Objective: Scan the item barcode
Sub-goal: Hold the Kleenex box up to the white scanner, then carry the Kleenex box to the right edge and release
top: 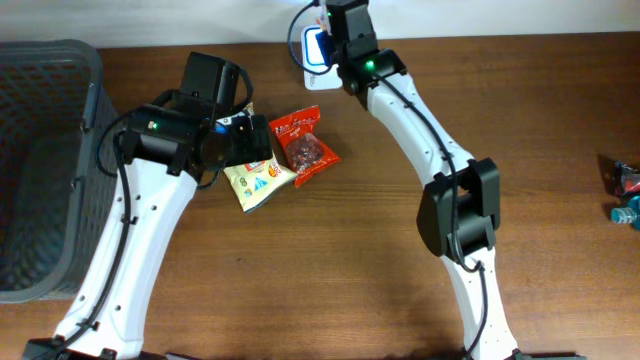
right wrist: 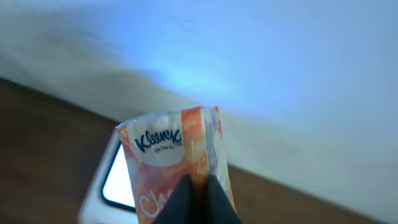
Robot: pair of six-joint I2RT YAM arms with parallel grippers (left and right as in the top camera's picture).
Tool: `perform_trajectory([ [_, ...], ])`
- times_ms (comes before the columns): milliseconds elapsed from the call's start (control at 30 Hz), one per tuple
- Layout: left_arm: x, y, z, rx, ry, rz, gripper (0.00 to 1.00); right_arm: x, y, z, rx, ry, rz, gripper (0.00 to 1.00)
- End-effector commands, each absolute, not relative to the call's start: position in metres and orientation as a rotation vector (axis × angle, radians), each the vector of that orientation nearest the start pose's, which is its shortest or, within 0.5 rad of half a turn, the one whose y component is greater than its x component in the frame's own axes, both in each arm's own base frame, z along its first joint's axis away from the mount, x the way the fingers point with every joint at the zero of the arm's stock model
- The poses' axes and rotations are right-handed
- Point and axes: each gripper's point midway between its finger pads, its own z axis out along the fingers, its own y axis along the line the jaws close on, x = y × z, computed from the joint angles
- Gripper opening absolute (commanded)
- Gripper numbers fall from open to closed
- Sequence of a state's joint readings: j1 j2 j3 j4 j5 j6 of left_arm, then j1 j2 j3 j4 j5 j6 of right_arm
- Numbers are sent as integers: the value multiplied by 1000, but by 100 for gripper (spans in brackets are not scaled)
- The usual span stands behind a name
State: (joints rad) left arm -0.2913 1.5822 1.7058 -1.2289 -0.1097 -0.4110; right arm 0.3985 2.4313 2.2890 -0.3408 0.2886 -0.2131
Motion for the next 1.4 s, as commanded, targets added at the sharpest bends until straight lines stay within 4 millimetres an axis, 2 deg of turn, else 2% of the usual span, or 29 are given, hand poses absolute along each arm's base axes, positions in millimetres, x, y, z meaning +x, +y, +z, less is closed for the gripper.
perform_trajectory([
  [0,359,-86,246,-185,2664,-60,99,658,210,184,-558,1961,-348,4],
  [67,359,-86,246,-185,2664,-60,99,658,213,174,-610,1964,-355,4],
  [167,359,-86,246,-185,2664,-60,99,654,239,156,-788,1934,-326,4],
  [300,359,-86,246,-185,2664,-60,99,656,250,167,-775,1881,-336,4],
  [367,359,-86,246,-185,2664,-60,99,657,242,169,-716,1895,-368,4],
  [433,359,-86,246,-185,2664,-60,99,663,218,183,-473,1931,-349,4],
  [500,359,-86,246,-185,2664,-60,99,666,193,200,-307,1946,-293,4],
  [567,359,-86,246,-185,2664,-60,99,667,146,222,-107,1968,-245,4],
  [633,359,-86,246,-185,2664,-60,99,662,72,234,103,2014,-269,4],
  [700,359,-86,246,-185,2664,-60,99,645,-13,224,307,2095,-374,4],
  [733,359,-86,246,-185,2664,-60,99,632,-52,212,386,2149,-434,4],
  [800,359,-86,246,-184,2665,-60,99,595,-131,184,551,2278,-536,4],
  [833,359,-86,246,-184,2665,-60,99,577,-161,176,635,2314,-566,4],
  [867,359,-86,246,-184,2664,-61,99,552,-201,167,747,2353,-607,4],
  [900,359,-86,246,-184,2664,-61,99,531,-231,159,832,2380,-634,4],
  [967,359,-86,246,-184,2665,-60,99,494,-277,148,996,2407,-661,4],
  [1033,359,-86,246,-184,2665,-60,99,448,-325,136,1153,2436,-707,4],
  [1133,359,-86,246,-184,2664,-61,99,407,-362,132,1283,2432,-737,4],
  [1233,359,-86,246,-184,2664,-61,99,384,-381,130,1358,2429,-752,5],
  [1300,359,-86,246,-185,2664,-60,99,377,-386,130,1379,2427,-756,5],
  [1333,359,-86,246,-185,2664,-60,99,373,-388,129,1390,2429,-758,22],
  [1367,359,-86,246,-185,2664,-60,99,371,-389,129,1395,2428,-759,52],
])
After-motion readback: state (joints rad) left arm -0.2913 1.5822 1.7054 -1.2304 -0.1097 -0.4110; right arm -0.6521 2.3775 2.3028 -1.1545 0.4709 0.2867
